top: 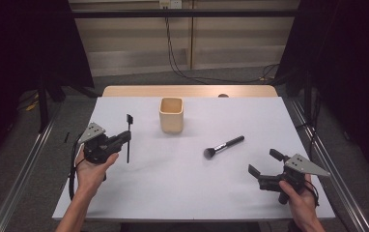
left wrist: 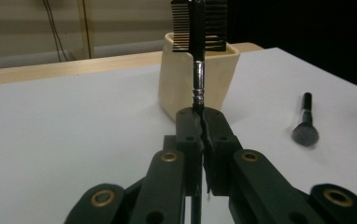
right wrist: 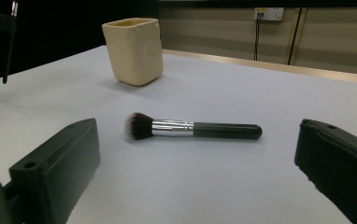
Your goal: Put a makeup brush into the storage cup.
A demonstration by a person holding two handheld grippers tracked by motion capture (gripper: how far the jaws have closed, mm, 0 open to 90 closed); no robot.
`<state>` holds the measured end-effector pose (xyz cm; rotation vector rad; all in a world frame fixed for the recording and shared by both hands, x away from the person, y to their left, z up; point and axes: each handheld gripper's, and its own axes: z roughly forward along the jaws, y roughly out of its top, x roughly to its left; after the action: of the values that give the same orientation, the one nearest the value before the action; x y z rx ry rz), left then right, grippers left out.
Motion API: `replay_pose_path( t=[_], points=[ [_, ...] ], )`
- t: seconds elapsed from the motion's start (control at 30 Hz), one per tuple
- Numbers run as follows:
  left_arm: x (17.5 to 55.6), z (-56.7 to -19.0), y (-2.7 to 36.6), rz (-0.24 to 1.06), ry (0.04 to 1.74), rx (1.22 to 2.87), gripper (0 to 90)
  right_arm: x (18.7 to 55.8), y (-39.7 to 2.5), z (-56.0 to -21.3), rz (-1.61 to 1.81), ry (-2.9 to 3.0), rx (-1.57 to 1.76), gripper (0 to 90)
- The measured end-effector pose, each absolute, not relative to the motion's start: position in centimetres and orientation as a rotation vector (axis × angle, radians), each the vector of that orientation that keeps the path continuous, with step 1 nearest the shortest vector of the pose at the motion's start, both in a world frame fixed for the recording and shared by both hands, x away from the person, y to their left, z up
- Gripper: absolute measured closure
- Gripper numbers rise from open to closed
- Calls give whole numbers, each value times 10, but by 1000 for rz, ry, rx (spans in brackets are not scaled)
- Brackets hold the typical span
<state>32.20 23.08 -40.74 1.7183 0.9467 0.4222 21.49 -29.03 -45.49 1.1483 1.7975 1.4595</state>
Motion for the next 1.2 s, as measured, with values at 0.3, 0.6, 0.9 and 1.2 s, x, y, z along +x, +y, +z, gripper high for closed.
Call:
replay_pose_path(
  t=[0.3,0.6,0.9,1.2],
  points=[
    [318,-396,228,430,904,1688,863,215,-290,-455,1464,1792,1151,0],
    [321,-385,216,426,853,1676,863,215,-290,-454,1467,1789,1149,0],
    [327,-379,200,415,816,1677,863,215,-290,-454,1468,1788,1148,0],
    [336,-366,182,403,779,1680,863,215,-291,-455,1471,1784,1149,0]
  ],
)
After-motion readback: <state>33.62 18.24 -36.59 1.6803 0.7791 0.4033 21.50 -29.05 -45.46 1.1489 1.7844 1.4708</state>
